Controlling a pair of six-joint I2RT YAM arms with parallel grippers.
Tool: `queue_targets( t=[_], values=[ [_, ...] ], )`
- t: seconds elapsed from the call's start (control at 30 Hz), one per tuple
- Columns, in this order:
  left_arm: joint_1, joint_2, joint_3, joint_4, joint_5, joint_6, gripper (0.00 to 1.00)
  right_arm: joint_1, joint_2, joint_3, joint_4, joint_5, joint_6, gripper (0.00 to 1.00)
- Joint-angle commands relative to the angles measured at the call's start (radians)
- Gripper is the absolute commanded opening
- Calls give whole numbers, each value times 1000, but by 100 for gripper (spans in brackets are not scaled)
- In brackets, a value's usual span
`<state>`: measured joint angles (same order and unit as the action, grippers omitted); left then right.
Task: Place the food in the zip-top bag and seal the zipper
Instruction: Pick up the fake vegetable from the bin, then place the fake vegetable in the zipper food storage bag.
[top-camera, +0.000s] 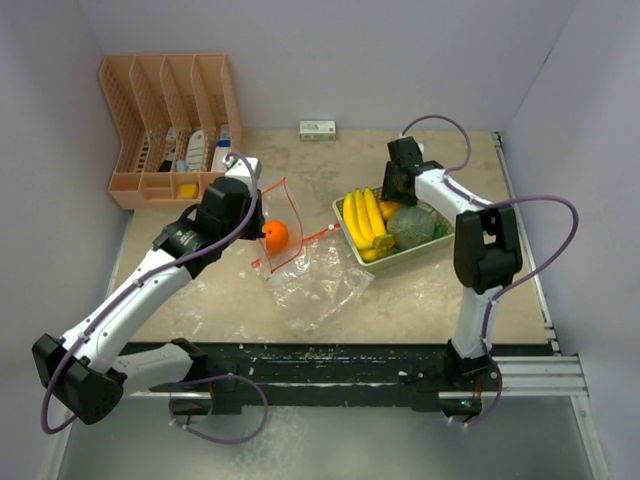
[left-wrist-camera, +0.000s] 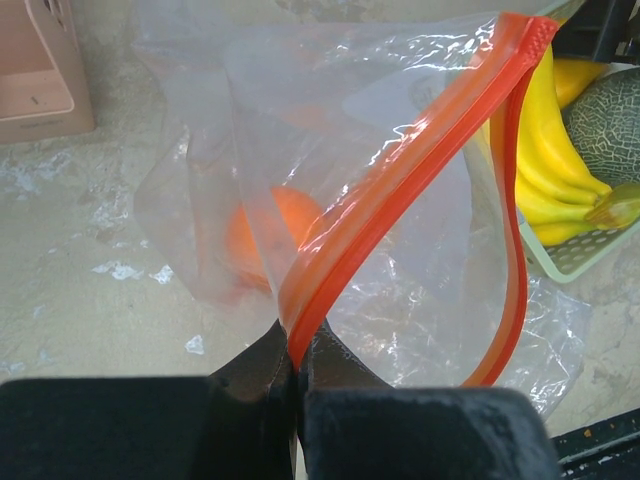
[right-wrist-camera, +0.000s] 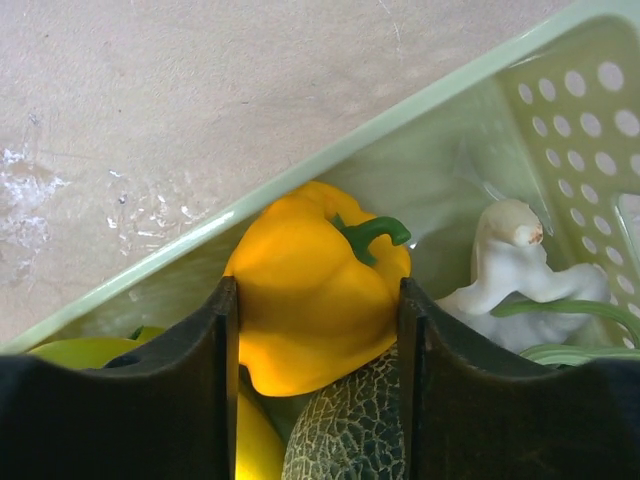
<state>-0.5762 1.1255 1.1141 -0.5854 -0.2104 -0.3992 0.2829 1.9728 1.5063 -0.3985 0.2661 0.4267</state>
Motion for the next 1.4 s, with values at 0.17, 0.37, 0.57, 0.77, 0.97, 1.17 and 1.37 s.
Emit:
queue_targets(
  t=[0.17, 0.37, 0.57, 0.77, 0.97, 1.17, 1.37],
  values=[
    [5, 4, -13, 42, -11, 16, 0, 1, -133, -20, -29, -37, 3, 0],
    [4, 12, -14, 47, -8, 17, 0, 1, -233, -25, -29, -63, 2, 0],
    [4, 41, -16, 67, 5, 13, 0, 1, -313, -31, -18, -106, -16, 0],
    [4, 90, -10, 128, 38, 1, 0, 1, -416, -76, 31, -181, -57, 0],
    [4, 198, 7, 212, 98, -17, 0, 4, -541, -175, 95, -387, -64, 0],
    [4, 286, 33, 270, 139, -30, 0, 23, -678, -312, 272, -639, -3, 0],
    [4, 305, 34, 291, 163, -46, 0, 118, -711, -420, 475, -832, 76, 0]
  ],
)
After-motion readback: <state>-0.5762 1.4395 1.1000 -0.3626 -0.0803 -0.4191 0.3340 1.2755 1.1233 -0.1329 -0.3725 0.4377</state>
